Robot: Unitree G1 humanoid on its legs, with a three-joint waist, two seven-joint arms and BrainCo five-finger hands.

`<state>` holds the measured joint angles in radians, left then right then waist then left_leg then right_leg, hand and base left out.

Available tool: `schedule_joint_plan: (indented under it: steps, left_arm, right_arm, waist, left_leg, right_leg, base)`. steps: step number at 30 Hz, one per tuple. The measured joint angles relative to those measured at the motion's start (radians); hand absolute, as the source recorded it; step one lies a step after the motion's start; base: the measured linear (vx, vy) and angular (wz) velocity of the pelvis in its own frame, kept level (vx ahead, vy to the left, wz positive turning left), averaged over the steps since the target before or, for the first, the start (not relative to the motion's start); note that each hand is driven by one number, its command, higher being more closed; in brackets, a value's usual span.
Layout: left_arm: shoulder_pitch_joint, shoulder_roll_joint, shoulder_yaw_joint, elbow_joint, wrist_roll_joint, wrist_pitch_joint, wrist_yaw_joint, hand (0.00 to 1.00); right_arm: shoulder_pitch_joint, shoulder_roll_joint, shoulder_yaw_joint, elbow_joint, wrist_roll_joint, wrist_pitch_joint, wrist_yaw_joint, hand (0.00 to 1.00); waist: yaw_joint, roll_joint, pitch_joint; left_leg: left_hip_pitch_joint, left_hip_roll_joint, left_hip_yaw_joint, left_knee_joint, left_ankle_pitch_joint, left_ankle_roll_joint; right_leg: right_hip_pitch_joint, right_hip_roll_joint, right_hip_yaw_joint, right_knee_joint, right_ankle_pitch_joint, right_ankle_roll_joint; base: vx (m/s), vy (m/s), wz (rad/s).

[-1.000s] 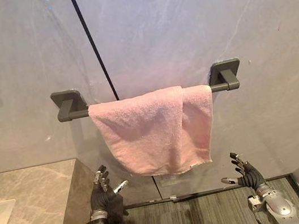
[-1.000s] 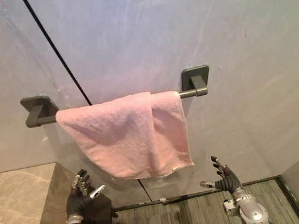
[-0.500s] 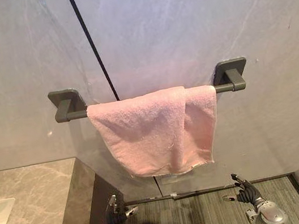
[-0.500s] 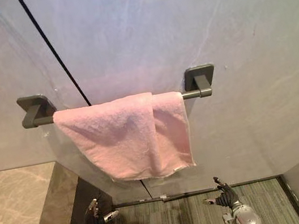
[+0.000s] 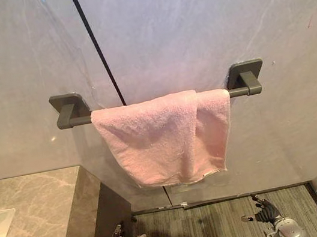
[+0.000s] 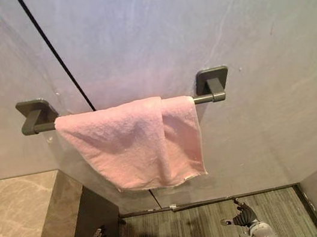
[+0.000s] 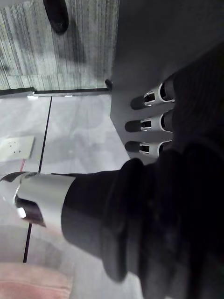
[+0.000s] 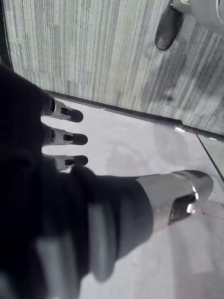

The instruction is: Organize washtable

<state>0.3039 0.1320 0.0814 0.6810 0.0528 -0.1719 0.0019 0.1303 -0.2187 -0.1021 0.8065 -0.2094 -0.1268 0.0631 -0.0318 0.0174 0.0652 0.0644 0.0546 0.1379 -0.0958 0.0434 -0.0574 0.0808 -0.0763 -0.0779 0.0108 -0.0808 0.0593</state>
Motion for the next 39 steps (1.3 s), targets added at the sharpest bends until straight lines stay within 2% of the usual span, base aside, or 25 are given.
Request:
schedule_joint_plan:
  steps: [4,6,8,10,11,12,13,14,15,16,17,19,20,21,22,24,25,26,27,28,29,30,31,32,39]
  left_arm:
    - [-0.021,0.005,0.0,0.018,0.0,0.0,0.002,0.0]
    - [-0.076,0.032,-0.002,0.017,-0.001,0.001,0.005,0.0]
    - [-0.112,0.041,0.0,0.011,-0.001,0.0,0.009,0.0]
    - [-0.127,0.041,-0.003,-0.007,-0.002,-0.001,0.023,0.0]
    - [-0.127,0.04,-0.003,-0.008,-0.002,-0.001,0.024,0.0]
    - [-0.126,0.035,-0.002,-0.012,-0.003,-0.001,0.027,0.0]
    - [-0.127,0.032,0.0,-0.013,-0.004,0.0,0.028,0.0]
    - [-0.127,0.026,0.0,-0.013,-0.007,0.001,0.032,0.0]
    - [-0.12,-0.005,0.0,-0.019,-0.02,0.004,0.042,0.0]
    - [-0.113,-0.029,-0.003,-0.027,-0.026,0.007,0.044,0.0]
    - [-0.113,-0.05,-0.007,-0.027,-0.04,0.01,0.045,0.0]
    - [-0.093,-0.076,-0.055,-0.059,-0.061,0.01,0.047,0.0]
    - [-0.089,-0.079,-0.062,-0.068,-0.065,0.01,0.048,0.0]
    - [-0.088,-0.081,-0.071,-0.08,-0.083,0.012,0.049,0.0]
    - [-0.084,-0.082,-0.074,-0.09,-0.083,0.015,0.048,0.0]
    - [-0.068,-0.076,-0.076,-0.151,-0.083,0.018,0.044,0.0]
    - [-0.068,-0.076,-0.075,-0.157,-0.082,0.018,0.043,0.0]
    - [-0.071,-0.076,-0.075,-0.16,-0.082,0.016,0.041,0.0]
    - [-0.073,-0.077,-0.075,-0.155,-0.082,0.016,0.039,0.0]
    - [-0.078,-0.078,-0.075,-0.15,-0.082,0.016,0.039,0.0]
    - [-0.091,-0.078,-0.076,-0.13,-0.081,0.017,0.038,0.0]
    - [-0.112,-0.078,-0.079,-0.112,-0.08,0.021,0.038,0.0]
    - [-0.12,-0.077,-0.078,-0.106,-0.08,0.023,0.038,0.0]
    - [-0.138,-0.067,-0.078,-0.085,-0.08,0.032,0.039,0.0]
    - [-0.11,-0.025,-0.067,-0.022,-0.079,0.039,0.04,0.0]
  right_arm:
    - [-0.041,-0.009,-0.001,0.005,-0.009,0.005,-0.018,0.0]
    - [-0.057,-0.005,0.0,0.006,-0.009,0.015,-0.02,0.0]
    - [-0.06,-0.006,0.0,0.007,-0.009,0.021,-0.021,0.0]
    - [-0.031,0.008,0.002,0.006,-0.007,0.022,-0.02,0.0]
    - [-0.029,0.009,0.002,0.006,-0.007,0.022,-0.02,0.0]
    - [-0.025,0.011,0.003,0.006,-0.005,0.022,-0.02,0.0]
    - [-0.033,0.01,0.002,0.005,-0.003,0.022,-0.021,0.0]
    - [-0.043,0.005,0.002,0.004,0.001,0.023,-0.022,0.0]
    - [-0.074,-0.008,0.002,-0.001,0.008,0.025,-0.028,0.0]
    - [-0.089,-0.011,0.001,-0.009,0.017,0.025,-0.039,0.0]
    - [-0.099,-0.017,0.001,-0.011,0.029,0.024,-0.043,0.0]
    - [-0.091,-0.024,0.0,-0.019,0.042,0.023,-0.048,0.0]
    - [-0.094,-0.025,-0.001,-0.019,0.042,0.024,-0.054,0.0]
    - [-0.092,-0.021,-0.006,-0.019,0.043,0.025,-0.066,0.0]
    - [-0.094,-0.012,-0.015,-0.02,0.043,0.025,-0.07,0.0]
    - [-0.087,0.004,-0.045,-0.045,0.051,0.028,-0.086,0.0]
    - [-0.085,0.003,-0.044,-0.046,0.055,0.028,-0.086,0.0]
    - [-0.083,0.006,-0.046,-0.044,0.065,0.027,-0.084,0.0]
    - [-0.083,0.006,-0.048,-0.042,0.074,0.027,-0.084,0.0]
    - [-0.082,0.005,-0.052,-0.039,0.076,0.027,-0.084,0.0]
    - [-0.082,0.006,-0.072,-0.024,0.083,0.028,-0.085,0.0]
    - [-0.084,0.005,-0.105,-0.003,0.086,0.028,-0.085,0.0]
    - [-0.086,0.008,-0.117,0.006,0.092,0.029,-0.085,0.0]
    - [-0.093,0.02,-0.132,0.025,0.104,0.034,-0.085,0.0]
    - [-0.074,0.056,-0.133,0.045,0.116,0.048,-0.084,0.0]
  waist:
    - [0.0,0.006,0.029]
    - [-0.003,-0.009,0.057]
    - [-0.002,-0.006,0.067]
    - [-0.005,-0.013,0.07]
    - [-0.003,-0.014,0.069]
    - [0.007,-0.04,0.053]
    - [0.03,-0.048,0.052]
    - [0.038,-0.054,0.05]
    - [0.065,-0.044,0.054]
    - [0.077,-0.032,0.061]
    - [0.077,-0.009,0.071]
    - [0.069,0.035,0.091]
    - [0.069,0.037,0.095]
    - [0.071,0.026,0.103]
    - [0.071,0.024,0.106]
    - [0.061,0.0,0.12]
    - [0.055,-0.001,0.119]
    - [0.046,0.005,0.116]
    - [0.044,0.013,0.11]
    - [0.041,0.017,0.107]
    - [0.029,0.028,0.1]
    - [0.0,0.06,0.078]
    - [-0.008,0.064,0.076]
    - [-0.007,0.055,0.075]
    - [-0.006,0.048,0.058]
  left_leg:
    - [-0.029,0.0,0.026,0.005,-0.001,0.001]
    - [-0.113,0.001,0.01,0.107,-0.033,0.008]
    - [-0.172,0.024,-0.015,0.186,-0.061,0.02]
    - [-0.198,0.009,-0.086,0.231,-0.065,0.017]
    - [-0.201,0.008,-0.092,0.236,-0.065,0.016]
    - [-0.244,0.0,-0.115,0.277,-0.066,0.012]
    - [-0.292,-0.005,-0.118,0.316,-0.065,0.01]
    - [-0.319,-0.005,-0.12,0.332,-0.058,0.0]
    - [-0.36,0.01,-0.134,0.338,-0.038,-0.027]
    - [-0.377,0.022,-0.149,0.338,-0.023,-0.041]
    - [-0.386,0.034,-0.169,0.338,-0.007,-0.046]
    - [-0.386,0.065,-0.216,0.266,0.11,-0.062]
    - [-0.381,0.069,-0.214,0.227,0.162,-0.066]
    - [-0.37,0.071,-0.186,0.174,0.212,-0.068]
    - [-0.373,0.074,-0.154,0.22,0.186,-0.069]
    - [-0.381,0.062,-0.052,0.508,-0.025,-0.028]
    - [-0.375,0.067,-0.039,0.56,-0.061,-0.028]
    - [-0.314,0.088,-0.004,0.639,-0.14,-0.023]
    - [-0.25,0.096,0.015,0.618,-0.179,-0.025]
    - [-0.217,0.101,0.022,0.589,-0.193,-0.031]
    - [-0.129,0.1,0.037,0.455,-0.205,-0.037]
    - [-0.054,0.087,0.033,0.249,-0.177,-0.066]
    - [-0.038,0.084,0.03,0.188,-0.164,-0.075]
    - [-0.018,0.075,0.025,0.099,-0.099,-0.069]
    - [-0.016,0.042,0.032,0.096,-0.068,-0.031]
  right_leg:
    - [-0.088,-0.003,0.026,0.104,-0.035,0.004]
    - [-0.171,-0.013,0.043,0.235,-0.073,0.008]
    - [-0.196,-0.009,0.08,0.291,-0.081,0.023]
    - [-0.23,-0.033,0.165,0.601,-0.183,0.043]
    - [-0.229,-0.034,0.173,0.619,-0.187,0.047]
    - [-0.214,-0.039,0.231,0.655,-0.191,0.047]
    - [-0.201,-0.041,0.273,0.599,-0.227,0.059]
    - [-0.186,-0.038,0.279,0.555,-0.253,0.05]
    - [-0.161,-0.027,0.27,0.452,-0.302,0.041]
    - [-0.144,-0.014,0.259,0.402,-0.326,0.011]
    - [-0.137,0.006,0.238,0.393,-0.326,0.003]
    - [-0.139,0.059,0.142,0.428,-0.313,-0.021]
    - [-0.144,0.063,0.121,0.428,-0.304,-0.035]
    - [-0.151,0.061,0.057,0.411,-0.28,-0.083]
    - [-0.155,0.058,0.04,0.411,-0.274,-0.093]
    - [-0.161,0.022,-0.034,0.407,-0.251,-0.116]
    - [-0.16,0.018,-0.051,0.399,-0.243,-0.118]
    - [-0.157,0.012,-0.086,0.378,-0.219,-0.118]
    - [-0.152,0.012,-0.104,0.366,-0.204,-0.117]
    - [-0.156,0.011,-0.114,0.362,-0.198,-0.116]
    - [-0.162,0.007,-0.147,0.351,-0.184,-0.106]
    - [-0.177,0.011,-0.193,0.33,-0.163,-0.097]
    - [-0.183,0.011,-0.205,0.322,-0.156,-0.092]
    - [-0.181,0.006,-0.215,0.293,-0.123,-0.083]
    - [-0.111,0.003,-0.193,0.123,0.013,-0.047]
  base:
    - [-0.01,0.0,-0.2]
    - [-0.01,-0.018,0.17]
    - [-0.03,0.001,0.42]
    - [0.0,-0.042,0.91]
    - [0.0,-0.187,0.99]
    - [-0.05,-0.19,0.57]
    - [-0.08,-0.243,0.62]
    - [-0.17,-0.265,0.31]
    - [-0.25,-0.319,0.18]
    - [-0.26,-0.318,0.25]
    - [-0.26,-0.242,0.66]
    - [-0.26,-0.202,1.08]
    - [-0.33,-0.224,1.07]
    - [-0.33,-0.22,0.8]
    - [-0.31,-0.184,0.9]
    - [-0.27,-0.154,0.91]
    - [-0.29,-0.101,0.94]
    - [-0.21,-0.037,0.74]
    - [-0.17,-0.004,0.65]
    - [-0.09,0.048,0.65]
    - [-0.18,0.1,0.98]
    - [-0.2,0.121,1.02]
    - [-0.21,0.123,0.84]
    - [-0.13,0.088,0.35]
    - [-0.15,0.098,-0.02]
